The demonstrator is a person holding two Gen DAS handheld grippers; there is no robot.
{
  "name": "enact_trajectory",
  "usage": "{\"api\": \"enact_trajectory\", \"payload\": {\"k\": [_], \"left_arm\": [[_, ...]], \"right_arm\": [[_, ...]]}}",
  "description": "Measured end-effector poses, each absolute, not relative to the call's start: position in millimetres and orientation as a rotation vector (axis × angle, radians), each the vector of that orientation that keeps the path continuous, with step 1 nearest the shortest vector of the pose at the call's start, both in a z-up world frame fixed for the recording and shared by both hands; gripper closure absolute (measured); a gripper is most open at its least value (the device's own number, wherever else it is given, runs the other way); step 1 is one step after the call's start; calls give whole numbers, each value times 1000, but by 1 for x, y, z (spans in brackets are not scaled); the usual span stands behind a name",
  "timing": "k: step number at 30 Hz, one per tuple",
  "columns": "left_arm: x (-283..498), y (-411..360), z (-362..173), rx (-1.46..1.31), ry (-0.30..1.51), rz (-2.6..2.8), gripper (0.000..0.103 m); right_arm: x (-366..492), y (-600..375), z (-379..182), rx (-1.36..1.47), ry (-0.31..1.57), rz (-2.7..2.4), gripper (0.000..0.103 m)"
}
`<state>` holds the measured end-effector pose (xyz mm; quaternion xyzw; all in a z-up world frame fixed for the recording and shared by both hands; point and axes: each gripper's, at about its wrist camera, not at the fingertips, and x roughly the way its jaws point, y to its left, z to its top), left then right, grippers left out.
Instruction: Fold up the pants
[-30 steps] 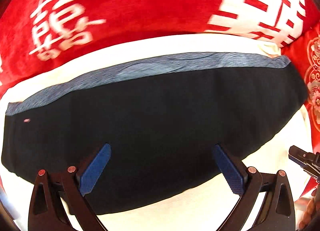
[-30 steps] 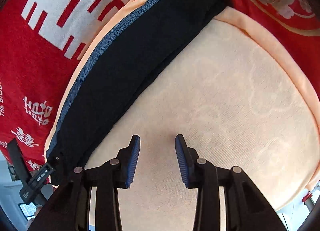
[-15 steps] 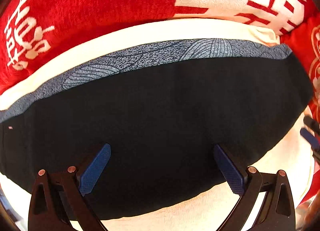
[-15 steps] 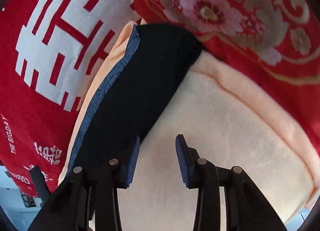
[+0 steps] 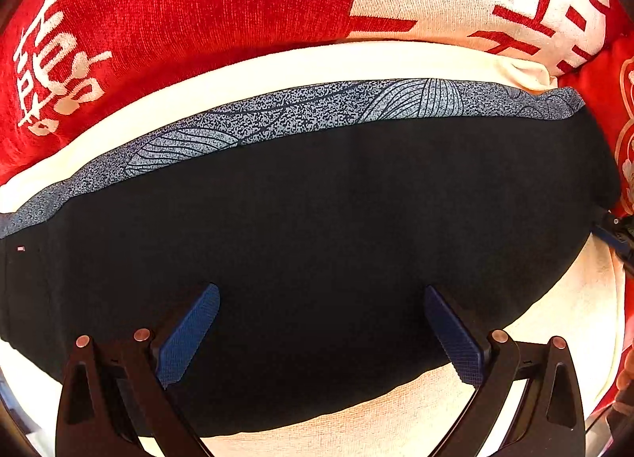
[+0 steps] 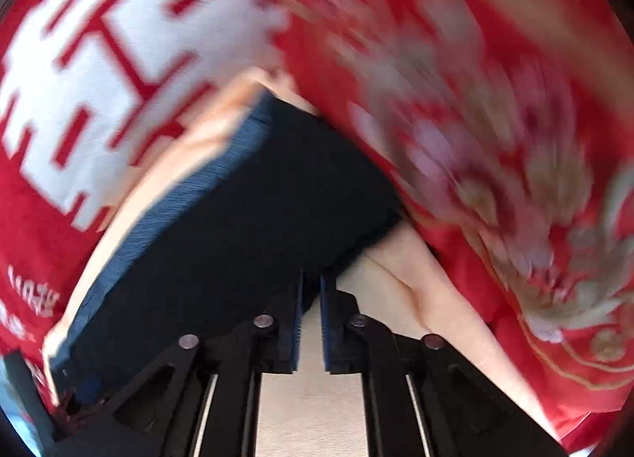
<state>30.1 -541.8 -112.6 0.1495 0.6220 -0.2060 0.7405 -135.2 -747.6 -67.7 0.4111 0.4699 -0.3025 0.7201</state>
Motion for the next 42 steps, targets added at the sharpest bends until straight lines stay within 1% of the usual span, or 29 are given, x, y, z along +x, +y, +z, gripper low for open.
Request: {"api": "enact_trajectory", "payload": {"k": [1, 3, 10, 17, 24, 36, 41, 42], "left_arm": [[28, -533, -109, 325, 1364, -455, 0], [28, -533, -110, 325, 1362, -461, 0], [28, -532, -112, 328, 1371, -461, 0], [28, -533, -113, 330, 1375, -460, 0], [29, -533, -113, 332, 1375, -457, 0], [29, -532, -113, 332, 1372, -450, 0], [27, -533, -112, 334, 1371, -449, 0], [27, -533, -113, 334, 1370, -450, 0]], "right_arm": [[-139, -747, -64, 912, 1029, -675, 70], [-144, -739, -56, 917, 1031, -650, 68], [-166, -709, -63, 1151, 956, -460, 68], [-168, -701, -82, 1243, 916, -444, 68], [-171, -714, -94, 1335, 826, -417, 68], [-160, -725, -101, 1338, 741, -375, 68], [-137, -729, -102, 1287, 699, -347, 60], [-132, -729, -102, 1276, 693, -346, 57]]}}
